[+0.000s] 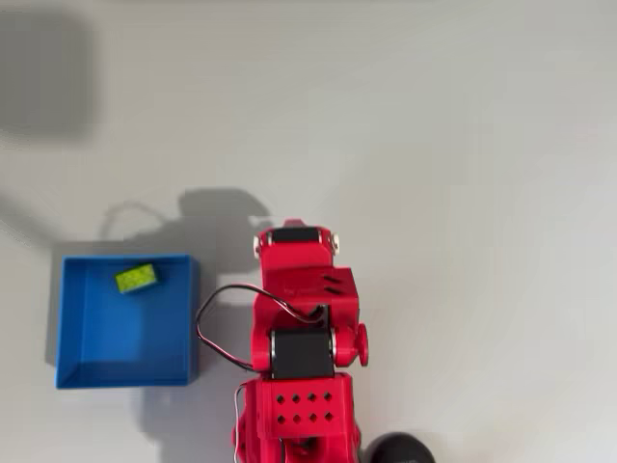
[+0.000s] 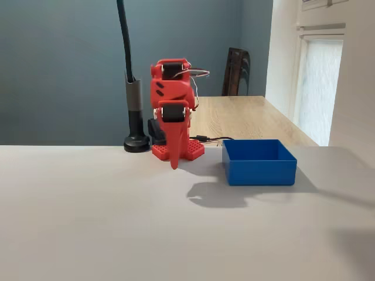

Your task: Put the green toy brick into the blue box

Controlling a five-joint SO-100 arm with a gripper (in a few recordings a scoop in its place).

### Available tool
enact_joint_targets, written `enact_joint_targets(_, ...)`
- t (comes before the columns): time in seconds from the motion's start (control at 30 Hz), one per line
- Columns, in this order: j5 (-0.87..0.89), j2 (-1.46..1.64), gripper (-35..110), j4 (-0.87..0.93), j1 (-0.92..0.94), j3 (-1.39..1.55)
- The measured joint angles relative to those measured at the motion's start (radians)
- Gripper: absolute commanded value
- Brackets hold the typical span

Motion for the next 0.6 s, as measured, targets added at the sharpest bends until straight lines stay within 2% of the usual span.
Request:
enact_joint_targets(0.2,-0.031,0.176,0,-0.017,0.003,0.202)
enact_joint_targets(0.6,-0.035,0.288,0,-0.015,0.003,0.261)
